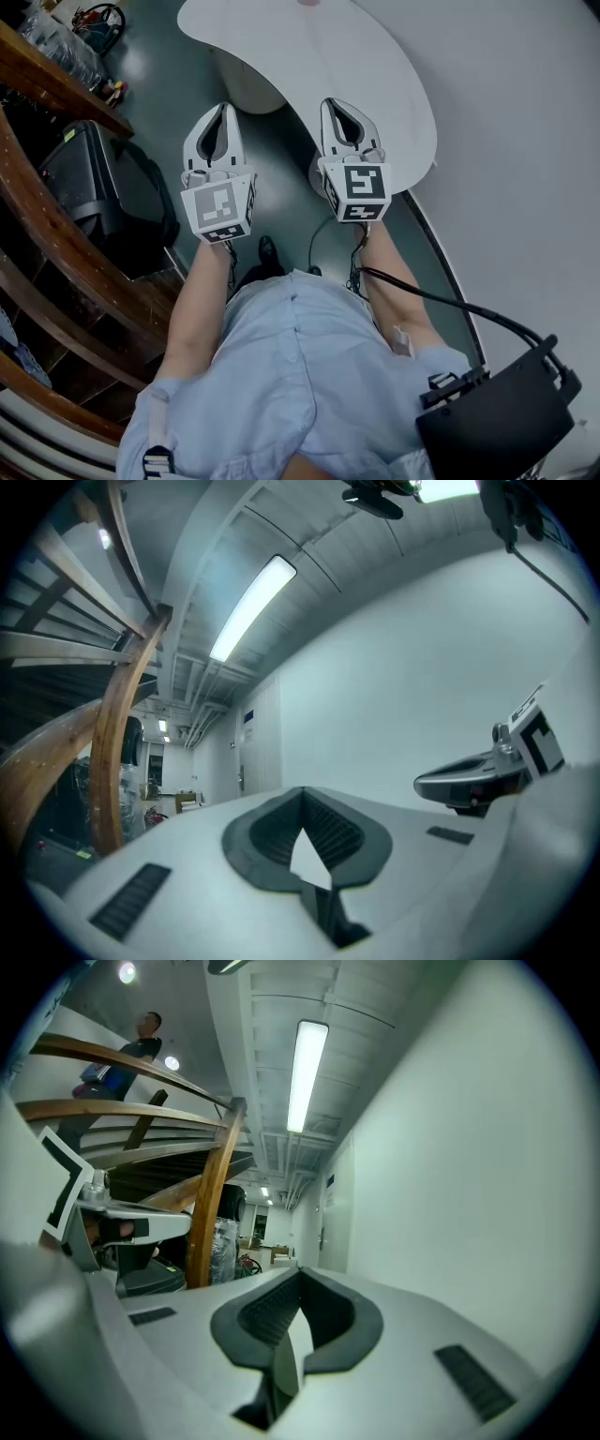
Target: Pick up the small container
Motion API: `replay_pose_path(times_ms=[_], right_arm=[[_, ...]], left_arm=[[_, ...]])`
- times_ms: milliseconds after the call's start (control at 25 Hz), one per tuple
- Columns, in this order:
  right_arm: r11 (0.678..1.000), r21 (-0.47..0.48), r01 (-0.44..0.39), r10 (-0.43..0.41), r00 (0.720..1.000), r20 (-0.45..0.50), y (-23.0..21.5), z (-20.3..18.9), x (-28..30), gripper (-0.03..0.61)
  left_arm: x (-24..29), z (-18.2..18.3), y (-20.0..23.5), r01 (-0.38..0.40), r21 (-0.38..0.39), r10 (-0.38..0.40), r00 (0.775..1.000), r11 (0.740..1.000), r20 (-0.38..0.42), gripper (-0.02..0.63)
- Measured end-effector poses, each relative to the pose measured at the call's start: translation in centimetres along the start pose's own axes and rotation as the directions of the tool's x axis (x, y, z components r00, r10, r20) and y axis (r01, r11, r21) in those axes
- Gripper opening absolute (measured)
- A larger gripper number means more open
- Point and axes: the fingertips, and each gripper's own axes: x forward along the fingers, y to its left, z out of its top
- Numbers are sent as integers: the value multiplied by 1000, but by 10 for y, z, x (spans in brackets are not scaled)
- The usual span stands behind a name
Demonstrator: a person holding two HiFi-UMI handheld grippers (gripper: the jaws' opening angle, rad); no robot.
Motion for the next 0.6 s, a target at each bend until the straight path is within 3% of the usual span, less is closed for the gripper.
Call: replay_pose_path(times_ms=[600], right_arm=[[997,-8,80,-80,997,6,-4,10,83,1]], left_arm=[[66,-20,57,47,-11,-47,999,999,8,-1]])
